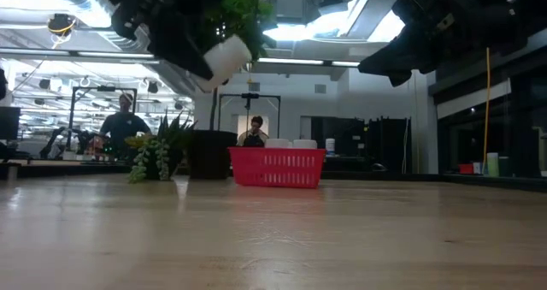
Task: Pick and place pill bottles into a basket
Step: Put the white medicine bottle into the red bin
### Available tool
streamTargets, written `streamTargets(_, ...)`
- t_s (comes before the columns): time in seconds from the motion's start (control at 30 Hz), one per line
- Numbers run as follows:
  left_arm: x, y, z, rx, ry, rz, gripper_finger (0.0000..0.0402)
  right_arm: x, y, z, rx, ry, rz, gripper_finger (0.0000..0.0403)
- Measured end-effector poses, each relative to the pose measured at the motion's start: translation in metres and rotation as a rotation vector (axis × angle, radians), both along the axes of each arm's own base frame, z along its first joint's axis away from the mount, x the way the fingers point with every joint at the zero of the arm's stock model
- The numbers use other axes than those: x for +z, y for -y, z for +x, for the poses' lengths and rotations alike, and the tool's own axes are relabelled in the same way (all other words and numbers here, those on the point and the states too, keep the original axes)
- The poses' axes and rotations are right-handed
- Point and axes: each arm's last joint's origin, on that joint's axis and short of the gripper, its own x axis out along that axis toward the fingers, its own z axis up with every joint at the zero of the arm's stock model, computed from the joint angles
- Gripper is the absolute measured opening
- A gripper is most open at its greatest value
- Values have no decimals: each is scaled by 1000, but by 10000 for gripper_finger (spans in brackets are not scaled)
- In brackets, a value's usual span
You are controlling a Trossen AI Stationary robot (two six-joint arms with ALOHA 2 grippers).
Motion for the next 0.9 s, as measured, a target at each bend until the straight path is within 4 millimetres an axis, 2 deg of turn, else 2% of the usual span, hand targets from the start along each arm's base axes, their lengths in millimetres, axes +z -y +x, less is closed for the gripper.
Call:
streamTargets(0.17,-5,0,-13,31,224,-13,168,0,0,0,0,4,1,42)
streamTargets(0.4,-23,0,-23,79,483,-57,168,4,0,1,-1,40,5,42)
streamTargets(0.63,-37,-2,-32,169,575,-89,167,10,0,3,-1,111,6,42)
streamTargets(0.9,-30,-10,-31,226,655,-99,167,21,0,4,-1,224,5,42)
